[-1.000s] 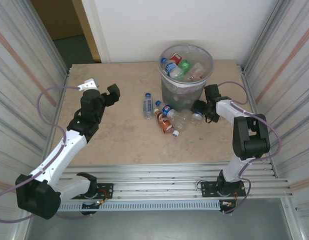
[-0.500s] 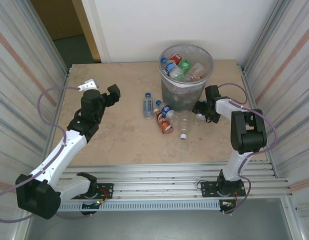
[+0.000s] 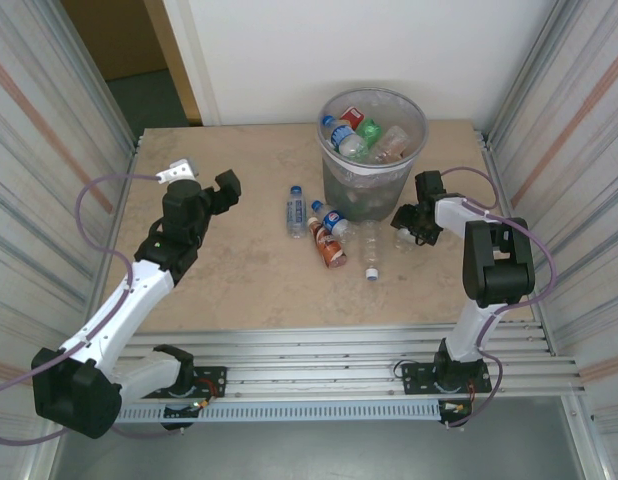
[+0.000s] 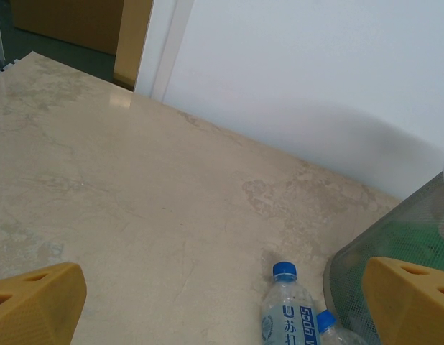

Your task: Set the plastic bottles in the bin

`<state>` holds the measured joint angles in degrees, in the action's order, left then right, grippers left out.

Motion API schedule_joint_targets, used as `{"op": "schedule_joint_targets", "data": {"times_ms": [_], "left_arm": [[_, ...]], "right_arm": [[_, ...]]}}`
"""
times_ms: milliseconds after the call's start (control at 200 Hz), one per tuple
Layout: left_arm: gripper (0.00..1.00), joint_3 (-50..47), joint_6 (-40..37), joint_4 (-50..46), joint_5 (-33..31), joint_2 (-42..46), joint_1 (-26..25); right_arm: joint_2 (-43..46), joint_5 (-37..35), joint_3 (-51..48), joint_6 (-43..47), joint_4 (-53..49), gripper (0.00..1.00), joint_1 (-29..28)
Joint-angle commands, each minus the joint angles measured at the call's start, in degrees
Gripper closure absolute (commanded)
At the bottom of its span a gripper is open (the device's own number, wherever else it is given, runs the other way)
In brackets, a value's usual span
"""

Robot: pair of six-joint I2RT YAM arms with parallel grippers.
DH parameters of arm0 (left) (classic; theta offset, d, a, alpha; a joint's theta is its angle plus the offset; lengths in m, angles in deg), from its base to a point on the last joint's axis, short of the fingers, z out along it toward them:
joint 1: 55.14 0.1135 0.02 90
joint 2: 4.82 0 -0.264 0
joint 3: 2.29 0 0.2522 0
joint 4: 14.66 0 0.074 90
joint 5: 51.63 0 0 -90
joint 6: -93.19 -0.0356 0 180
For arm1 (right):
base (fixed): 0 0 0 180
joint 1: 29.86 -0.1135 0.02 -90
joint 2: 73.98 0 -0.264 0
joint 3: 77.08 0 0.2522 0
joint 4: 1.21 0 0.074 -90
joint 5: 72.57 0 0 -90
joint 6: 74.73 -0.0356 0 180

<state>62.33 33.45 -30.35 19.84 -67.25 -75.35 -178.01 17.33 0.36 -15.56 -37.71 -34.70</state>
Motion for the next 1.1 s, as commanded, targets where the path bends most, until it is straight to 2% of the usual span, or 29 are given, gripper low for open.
{"op": "schedule_joint_targets", "data": {"times_ms": [0,150,266,521,726,882,1097], "left_arm": [[0.01,-0.5,0.5,-0.5,-0.6,0.4,0.5],[0.01,-0.3,0.2,-0.9,-0.7,0.4,0.5],[0.01,-0.2,0.1,-1.0,-0.9,0.6,0.5],[0.01,-0.1,-0.5,-1.0,-1.0,0.4,0.7],[0.01,0.6,-0.9,-1.0,-0.3,-0.1,0.9],[0.01,0.7,-0.9,-1.0,0.2,-0.5,0.8],[0.01,1.2,-1.2,-1.1,0.9,-0.3,0.9]], "right_arm": [[-1.1,-0.7,-0.8,0.7,-1.9,0.31,0.2],[0.8,-2.0,-0.7,1.4,-3.2,0.40,0.5],[4.0,-2.9,-0.2,2.4,-4.9,0.44,1.0],[15.2,-8.7,4.7,7.0,-12.3,0.46,1.1],[23.1,-10.8,14.2,12.9,-15.9,0.47,1.3],[23.3,-8.4,23.7,18.1,-15.9,0.49,1.3],[17.0,-3.2,36.1,26.7,-12.1,0.50,1.3]]}}
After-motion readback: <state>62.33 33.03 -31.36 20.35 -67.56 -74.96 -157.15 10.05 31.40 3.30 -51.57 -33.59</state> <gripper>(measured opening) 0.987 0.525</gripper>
